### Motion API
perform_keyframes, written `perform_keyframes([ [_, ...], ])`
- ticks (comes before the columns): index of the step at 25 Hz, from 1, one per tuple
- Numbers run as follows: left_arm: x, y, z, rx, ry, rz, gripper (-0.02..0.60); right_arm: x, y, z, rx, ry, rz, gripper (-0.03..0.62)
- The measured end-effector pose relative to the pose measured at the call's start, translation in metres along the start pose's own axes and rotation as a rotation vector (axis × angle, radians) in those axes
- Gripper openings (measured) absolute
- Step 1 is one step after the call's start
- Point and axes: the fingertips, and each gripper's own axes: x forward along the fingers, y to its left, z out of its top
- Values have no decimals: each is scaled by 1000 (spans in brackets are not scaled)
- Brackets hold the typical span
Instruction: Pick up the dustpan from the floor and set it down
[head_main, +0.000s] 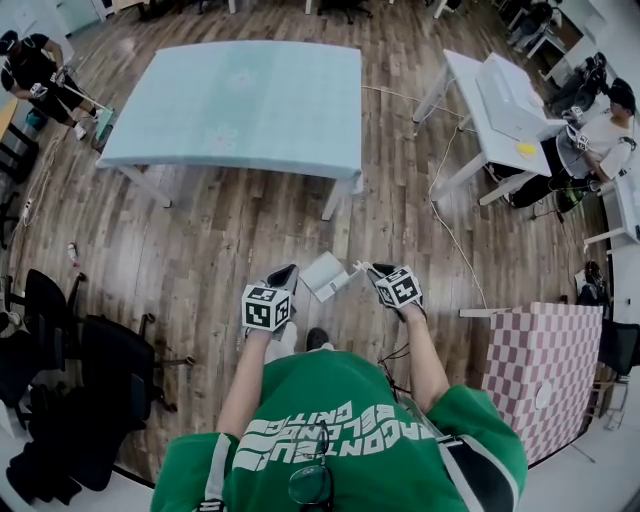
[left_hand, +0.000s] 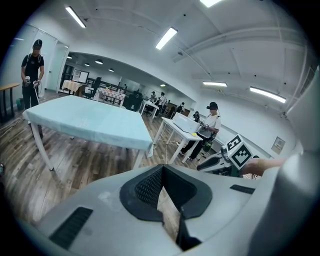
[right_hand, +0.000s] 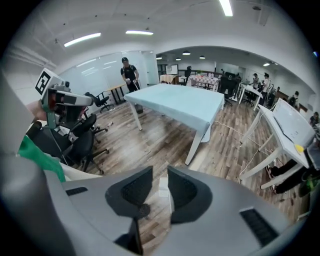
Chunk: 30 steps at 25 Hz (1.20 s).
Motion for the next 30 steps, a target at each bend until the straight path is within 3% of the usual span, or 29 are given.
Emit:
perform_keyframes([
  [2, 4, 1, 1, -1, 3, -4, 3, 9, 2, -3, -20, 47, 29, 172],
  [14, 21, -4, 3, 15, 19, -24, 3, 67, 4, -38, -147, 288, 86, 210],
  [25, 20, 5, 1, -3, 17, 9, 3, 88, -16, -35, -220, 338, 19, 210],
  [30, 15, 11, 5, -7, 14, 20, 3, 108, 3, -59, -174, 402, 115, 210],
])
